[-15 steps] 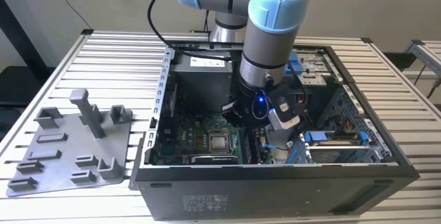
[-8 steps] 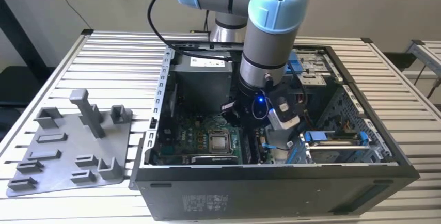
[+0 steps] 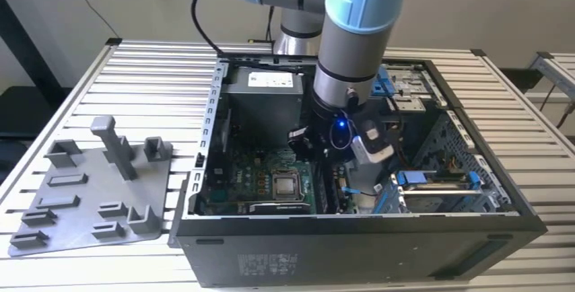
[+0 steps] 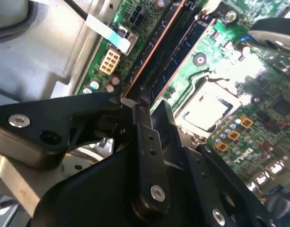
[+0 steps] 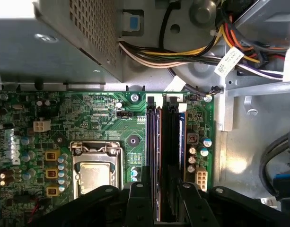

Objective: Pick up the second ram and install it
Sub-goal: 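Insert the second ram into the second slot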

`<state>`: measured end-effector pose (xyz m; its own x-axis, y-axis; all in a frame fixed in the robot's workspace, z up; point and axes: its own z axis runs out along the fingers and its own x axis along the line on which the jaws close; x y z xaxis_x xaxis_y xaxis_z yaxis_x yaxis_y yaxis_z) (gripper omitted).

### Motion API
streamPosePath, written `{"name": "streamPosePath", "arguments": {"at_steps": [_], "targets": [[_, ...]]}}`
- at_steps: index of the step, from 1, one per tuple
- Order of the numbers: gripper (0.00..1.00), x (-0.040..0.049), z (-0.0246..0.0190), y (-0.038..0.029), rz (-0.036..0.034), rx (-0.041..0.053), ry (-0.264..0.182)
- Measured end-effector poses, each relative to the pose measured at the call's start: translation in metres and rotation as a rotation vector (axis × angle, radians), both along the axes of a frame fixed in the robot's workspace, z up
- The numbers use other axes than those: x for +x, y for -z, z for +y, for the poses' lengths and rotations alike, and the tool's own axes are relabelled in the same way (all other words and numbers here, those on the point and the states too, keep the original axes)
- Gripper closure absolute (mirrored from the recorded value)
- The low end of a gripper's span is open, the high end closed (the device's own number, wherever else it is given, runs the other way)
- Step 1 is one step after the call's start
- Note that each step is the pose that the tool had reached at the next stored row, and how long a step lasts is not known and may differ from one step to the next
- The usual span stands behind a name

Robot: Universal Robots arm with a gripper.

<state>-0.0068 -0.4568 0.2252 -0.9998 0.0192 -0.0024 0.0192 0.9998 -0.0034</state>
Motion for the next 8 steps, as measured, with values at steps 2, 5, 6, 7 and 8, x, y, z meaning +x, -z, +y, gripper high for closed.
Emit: {"name": "streamPosePath", "arguments": {"at_steps": [2, 5, 6, 7, 8], "targets": [[0.71, -0.0002, 0.0002, -0.009, 0.0001, -0.0002, 0.0], [0.71, -0.0002, 0.0003, -0.0223, 0.0, 0.0001, 0.0], [0.71, -0.0003, 0.0003, -0.0268, 0.0001, -0.0001, 0.0], [0.71, -0.0003, 0.0003, -0.0306, 0.0, 0.0004, 0.0], [0.71, -0.0003, 0.0004, -0.0321, 0.0, 0.0044, 0.0]]}}
